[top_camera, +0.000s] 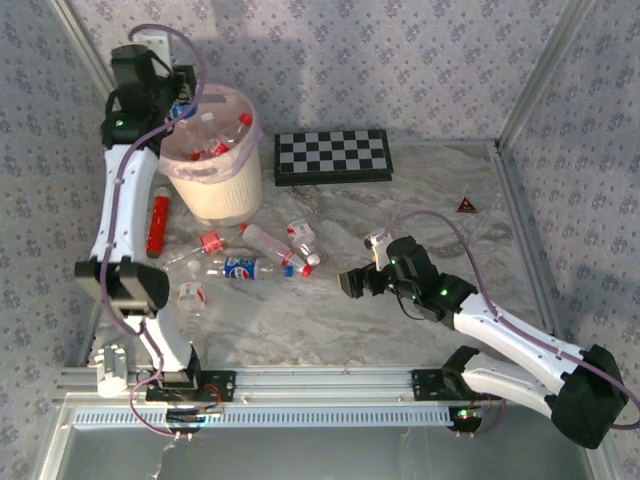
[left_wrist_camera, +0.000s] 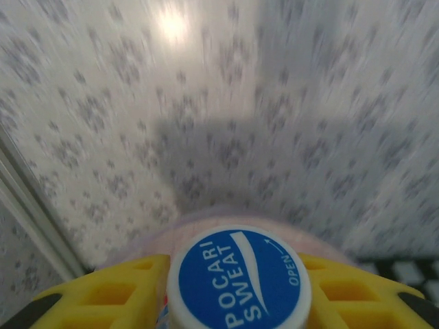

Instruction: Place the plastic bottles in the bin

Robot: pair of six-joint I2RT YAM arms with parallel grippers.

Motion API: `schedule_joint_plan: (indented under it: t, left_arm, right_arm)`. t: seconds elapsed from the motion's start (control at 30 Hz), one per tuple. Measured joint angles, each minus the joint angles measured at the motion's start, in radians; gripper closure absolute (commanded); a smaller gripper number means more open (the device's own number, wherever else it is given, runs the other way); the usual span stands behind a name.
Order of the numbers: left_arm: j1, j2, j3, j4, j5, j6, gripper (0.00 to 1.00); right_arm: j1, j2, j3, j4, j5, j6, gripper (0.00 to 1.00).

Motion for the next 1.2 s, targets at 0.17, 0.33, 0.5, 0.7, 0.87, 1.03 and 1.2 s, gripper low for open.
schedule_joint_plan:
  t: [0.17, 0.33, 0.5, 0.7, 0.87, 1.03, 1.2]
  left_arm:
    - [0.0, 0.151, 0.104, -0.15, -0.004, 0.103, 1.0]
    - [0.0, 0.212, 0.163, -0.264, 0.005, 0.148, 1.0]
    - [0.0, 0.264, 0.189, -0.308, 0.032, 0.152, 0.87]
    - [0.0, 0.357, 0.22, -0.342, 0.051, 0.15, 0.52]
    - [-0.002, 0.364, 0.262, -0.365, 0.089, 0.123, 0.25]
    - [-0.006, 0.354, 0.322, -0.375, 0.122, 0.101, 0.15]
    - [-0.006, 0.3, 0.352, -0.404, 0.129, 0.097, 0.14]
  right_arm:
    - [0.0, -0.015, -0.011, -0.002, -0.002, 0.008, 0.0]
    - [0.0, 0.0, -0.016, 0.004, -0.005, 0.011, 0.0]
    - [0.003, 0.04, -0.016, 0.006, -0.013, 0.011, 0.0]
    - [0.011, 0.066, -0.016, 0.006, -0.015, 0.015, 0.0]
    - [0.011, 0.084, -0.013, 0.002, -0.014, 0.029, 0.0]
    - [0.01, 0.114, 0.012, -0.013, -0.008, 0.052, 0.0]
    - [-0.004, 0.156, 0.041, -0.019, -0.003, 0.088, 0.11]
